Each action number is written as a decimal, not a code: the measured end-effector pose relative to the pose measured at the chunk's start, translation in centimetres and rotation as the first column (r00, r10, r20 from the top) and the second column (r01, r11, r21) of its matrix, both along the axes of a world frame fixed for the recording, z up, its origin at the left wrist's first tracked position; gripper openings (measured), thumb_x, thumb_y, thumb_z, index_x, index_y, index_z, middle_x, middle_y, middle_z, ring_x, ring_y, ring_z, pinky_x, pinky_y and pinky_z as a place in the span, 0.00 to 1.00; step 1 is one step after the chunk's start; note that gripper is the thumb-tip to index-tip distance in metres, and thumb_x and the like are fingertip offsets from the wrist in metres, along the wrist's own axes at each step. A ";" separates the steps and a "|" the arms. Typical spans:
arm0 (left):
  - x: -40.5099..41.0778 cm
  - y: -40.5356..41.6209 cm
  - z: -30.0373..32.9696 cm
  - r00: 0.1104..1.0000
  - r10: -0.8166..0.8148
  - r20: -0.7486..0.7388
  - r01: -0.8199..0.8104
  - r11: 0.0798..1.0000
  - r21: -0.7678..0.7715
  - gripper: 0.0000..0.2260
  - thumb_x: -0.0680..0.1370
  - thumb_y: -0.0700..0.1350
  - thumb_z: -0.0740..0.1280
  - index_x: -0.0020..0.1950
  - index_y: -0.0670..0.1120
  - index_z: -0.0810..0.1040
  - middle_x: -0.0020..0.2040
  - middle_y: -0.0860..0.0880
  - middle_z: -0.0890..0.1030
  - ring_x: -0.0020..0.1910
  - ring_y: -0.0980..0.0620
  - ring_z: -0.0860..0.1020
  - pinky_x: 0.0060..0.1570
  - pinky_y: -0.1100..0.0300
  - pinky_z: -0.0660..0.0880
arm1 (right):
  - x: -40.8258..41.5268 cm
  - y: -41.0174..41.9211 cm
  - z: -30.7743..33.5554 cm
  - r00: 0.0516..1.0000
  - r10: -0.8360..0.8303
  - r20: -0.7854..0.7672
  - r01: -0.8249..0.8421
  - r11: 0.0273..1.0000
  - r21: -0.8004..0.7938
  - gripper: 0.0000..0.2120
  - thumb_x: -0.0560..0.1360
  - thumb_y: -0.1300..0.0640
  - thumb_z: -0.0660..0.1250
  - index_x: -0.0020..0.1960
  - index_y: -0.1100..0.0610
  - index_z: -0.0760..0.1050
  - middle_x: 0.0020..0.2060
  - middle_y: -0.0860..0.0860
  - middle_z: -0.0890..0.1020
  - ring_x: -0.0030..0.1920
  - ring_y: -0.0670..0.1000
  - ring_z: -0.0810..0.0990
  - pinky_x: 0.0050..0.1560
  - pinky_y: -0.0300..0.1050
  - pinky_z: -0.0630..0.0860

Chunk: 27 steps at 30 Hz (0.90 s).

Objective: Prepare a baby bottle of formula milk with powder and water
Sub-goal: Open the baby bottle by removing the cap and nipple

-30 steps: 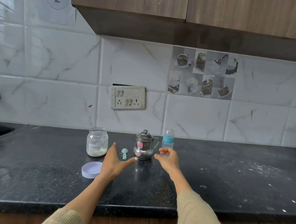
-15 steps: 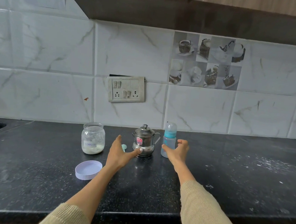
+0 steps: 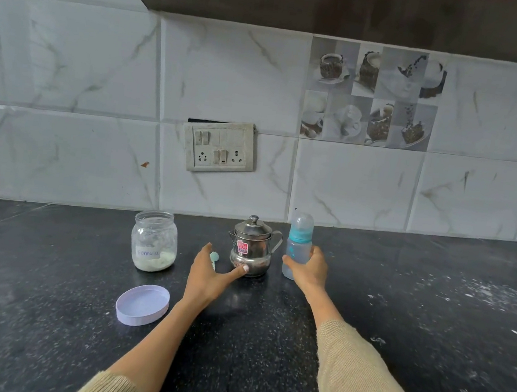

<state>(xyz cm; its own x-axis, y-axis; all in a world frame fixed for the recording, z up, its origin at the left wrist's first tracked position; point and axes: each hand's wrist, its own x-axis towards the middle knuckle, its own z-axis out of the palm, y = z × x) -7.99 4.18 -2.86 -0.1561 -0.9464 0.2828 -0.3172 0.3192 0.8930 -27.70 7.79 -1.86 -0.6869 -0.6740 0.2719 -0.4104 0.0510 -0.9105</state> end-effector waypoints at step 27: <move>4.0 10.5 3.3 0.996 -0.055 0.076 0.060 0.996 -0.062 0.36 0.65 0.57 0.77 0.67 0.42 0.70 0.62 0.46 0.77 0.55 0.51 0.76 0.50 0.60 0.72 | 12.8 9.6 0.1 0.903 0.416 0.112 -0.418 0.908 0.002 0.28 0.64 0.61 0.78 0.62 0.58 0.74 0.57 0.53 0.80 0.57 0.52 0.78 0.58 0.47 0.76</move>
<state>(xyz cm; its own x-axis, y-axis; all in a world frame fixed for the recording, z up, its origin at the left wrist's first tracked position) -3.95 14.71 0.43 -0.2324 -0.9156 0.3283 -0.3615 0.3946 0.8447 -14.94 17.36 -1.77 -0.3655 -0.9108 0.1921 -0.3000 -0.0801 -0.9506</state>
